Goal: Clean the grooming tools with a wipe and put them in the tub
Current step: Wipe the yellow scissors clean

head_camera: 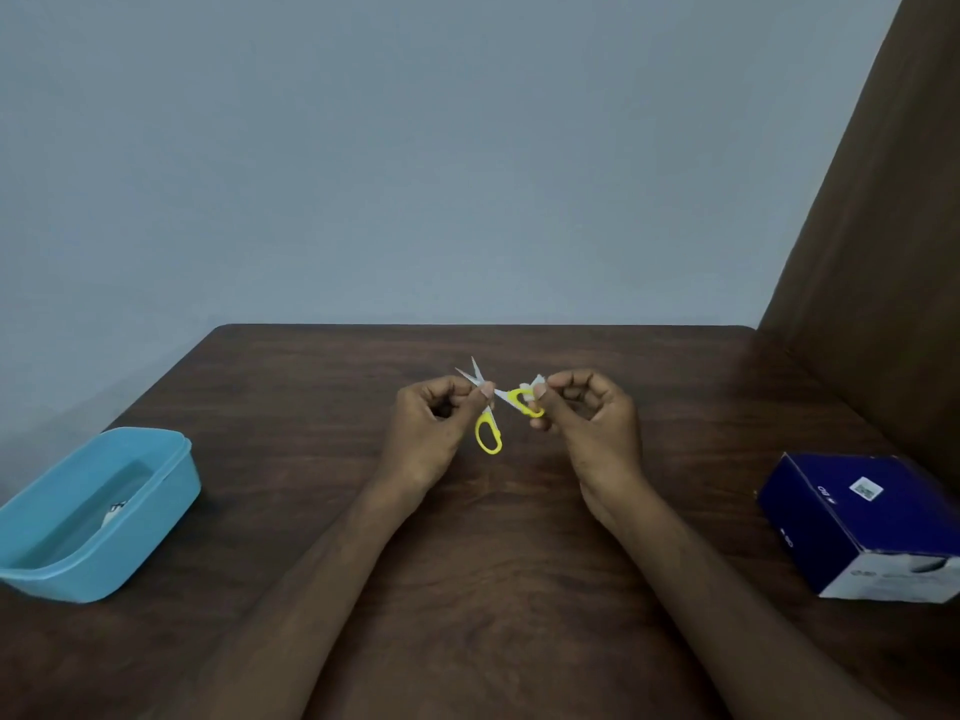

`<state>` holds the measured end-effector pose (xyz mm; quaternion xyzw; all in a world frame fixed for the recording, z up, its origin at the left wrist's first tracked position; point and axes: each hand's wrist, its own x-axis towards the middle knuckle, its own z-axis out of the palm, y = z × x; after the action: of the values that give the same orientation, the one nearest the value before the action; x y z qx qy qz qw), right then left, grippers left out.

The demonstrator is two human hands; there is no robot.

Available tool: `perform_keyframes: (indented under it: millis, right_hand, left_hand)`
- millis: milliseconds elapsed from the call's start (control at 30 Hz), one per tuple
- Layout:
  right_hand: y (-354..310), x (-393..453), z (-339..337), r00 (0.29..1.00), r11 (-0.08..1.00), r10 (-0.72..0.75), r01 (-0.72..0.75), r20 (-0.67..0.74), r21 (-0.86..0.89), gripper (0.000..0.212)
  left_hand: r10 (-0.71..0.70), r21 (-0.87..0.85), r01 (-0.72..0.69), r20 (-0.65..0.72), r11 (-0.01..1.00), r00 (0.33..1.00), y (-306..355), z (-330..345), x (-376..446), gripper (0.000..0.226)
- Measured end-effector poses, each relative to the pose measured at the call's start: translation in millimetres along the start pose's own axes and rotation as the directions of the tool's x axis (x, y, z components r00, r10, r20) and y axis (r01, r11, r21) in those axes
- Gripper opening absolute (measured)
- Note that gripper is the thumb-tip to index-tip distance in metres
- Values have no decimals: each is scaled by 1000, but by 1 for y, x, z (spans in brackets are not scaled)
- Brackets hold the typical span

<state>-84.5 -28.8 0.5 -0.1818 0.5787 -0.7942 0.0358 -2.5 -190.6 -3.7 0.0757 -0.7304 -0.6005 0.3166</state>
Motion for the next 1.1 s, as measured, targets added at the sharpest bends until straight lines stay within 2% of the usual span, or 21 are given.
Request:
perform_keyframes:
  millis: [133, 233, 300, 333, 400, 467, 533, 600, 767, 833, 1000, 1100]
  right_hand:
    - [1, 11, -7, 995, 998, -7, 12, -99, 54, 16]
    - [4, 14, -10, 983, 997, -55, 62, -173, 40, 17]
    - [1, 14, -13, 942, 981, -190, 170, -275, -96, 19]
    - [-3, 12, -15, 918, 956, -278, 236, -282, -176, 19]
    - [-13, 3, -13, 888, 886, -428, 376, -168, -271, 20]
    - [-17, -10, -6, 830, 752, -553, 535, 74, -385, 15]
    - [-8, -18, 2, 747, 576, -582, 658, 323, -484, 13]
    - [2, -17, 8, 709, 486, -542, 703, 452, -520, 16]
    - [5, -12, 2, 647, 348, -464, 761, 605, -547, 20]
    - [4, -14, -1, 650, 342, -457, 758, 607, -555, 18]
    - [3, -16, 3, 656, 377, -565, 745, 500, -550, 16]
    - [6, -12, -1, 633, 319, -493, 770, 597, -552, 17]
  left_hand:
    - [-80, 82, 67, 168, 994, 983, 3, 2, -6, 10]
    - [-95, 110, 74, 199, 991, 975, 5, 0, -7, 14]
    - [-102, 76, 90, 163, 993, 981, 5, -1, -7, 14]
    - [-113, 63, 105, 130, 992, 985, 5, -2, -6, 14]
    - [-149, 40, 147, 63, 988, 987, 4, -3, -3, 14]
    - [-185, 13, 185, 27, 983, 982, 4, -3, -1, 15]
    - [-200, -8, 201, 28, 980, 979, 5, -2, -1, 14]
    - [-195, -11, 195, 37, 981, 980, 5, -2, -1, 16]
    - [-193, -65, 193, 1, 979, 981, 5, -2, 0, 20]
    - [-186, -70, 185, -19, 980, 982, 5, -2, 0, 22]
    - [-164, -31, 164, 1, 986, 986, 5, -1, -2, 19]
    - [-177, -74, 173, -45, 982, 983, 6, -3, -1, 18]
